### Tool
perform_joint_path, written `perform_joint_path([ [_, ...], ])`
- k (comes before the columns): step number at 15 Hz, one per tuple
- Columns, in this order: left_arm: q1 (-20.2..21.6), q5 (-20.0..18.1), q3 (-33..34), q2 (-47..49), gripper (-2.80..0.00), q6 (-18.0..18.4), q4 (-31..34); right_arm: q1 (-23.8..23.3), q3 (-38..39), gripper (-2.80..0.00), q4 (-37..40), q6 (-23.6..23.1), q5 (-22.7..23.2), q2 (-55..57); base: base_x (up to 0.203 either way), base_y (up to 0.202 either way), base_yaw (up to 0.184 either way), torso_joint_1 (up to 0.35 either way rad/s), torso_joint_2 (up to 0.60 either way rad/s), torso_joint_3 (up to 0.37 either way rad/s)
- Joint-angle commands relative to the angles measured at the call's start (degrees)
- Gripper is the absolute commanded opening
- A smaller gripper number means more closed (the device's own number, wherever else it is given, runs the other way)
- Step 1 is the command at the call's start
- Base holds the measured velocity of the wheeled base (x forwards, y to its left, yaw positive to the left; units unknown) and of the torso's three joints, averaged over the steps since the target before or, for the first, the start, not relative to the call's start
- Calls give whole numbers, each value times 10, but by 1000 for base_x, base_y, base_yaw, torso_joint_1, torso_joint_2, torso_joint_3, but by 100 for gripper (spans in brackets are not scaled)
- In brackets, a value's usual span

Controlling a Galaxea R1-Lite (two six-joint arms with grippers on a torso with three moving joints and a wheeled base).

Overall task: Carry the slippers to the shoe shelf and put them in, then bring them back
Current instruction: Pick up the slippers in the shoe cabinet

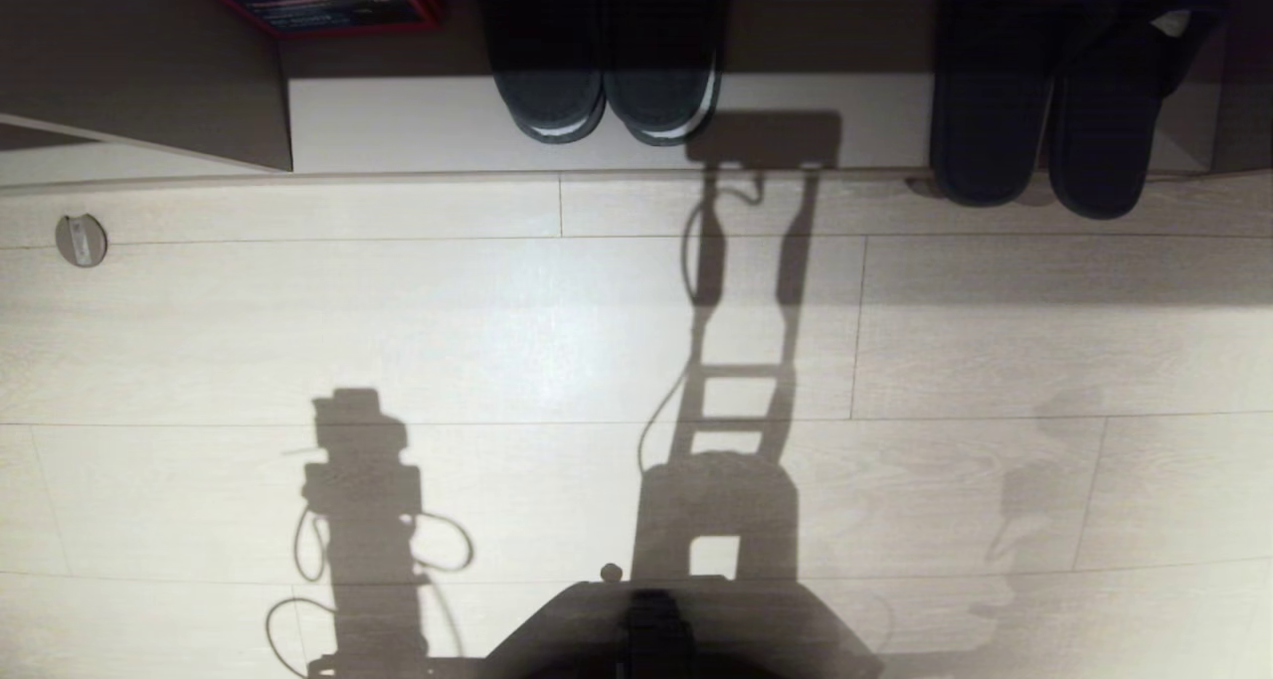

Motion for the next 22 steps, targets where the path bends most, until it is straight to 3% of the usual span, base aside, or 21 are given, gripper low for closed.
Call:
perform_joint_path([
  [1, 0, 0, 0, 1, -280, 0, 1, 0, 1, -280, 1, 0, 0, 0, 0, 0, 0, 0, 0, 0],
  [9, 0, 0, 0, 1, -280, 0, 1, 0, -4, -280, -2, 21, -6, 1, 0, 0, 0, 0, 0, 0],
  [12, 0, 0, 0, 0, -280, 0, 0, 0, -96, -280, 35, 23, -1, 38, 0, 0, 0, 0, 0, 0],
  [16, 0, 0, 0, 1, -280, 0, 0, 22, -247, -280, 28, 39, 37, 249, 0, 0, 0, 0, 0, 0],
  [19, 0, 0, 0, 1, -280, 0, 0, 33, -373, -280, -6, 17, 55, 462, 0, 0, 0, 0, 0, 0],
  [22, 0, 0, 0, 1, -280, 0, 1, 43, -471, -280, -61, -17, 65, 596, 0, 0, 0, 0, 0, 0],
])
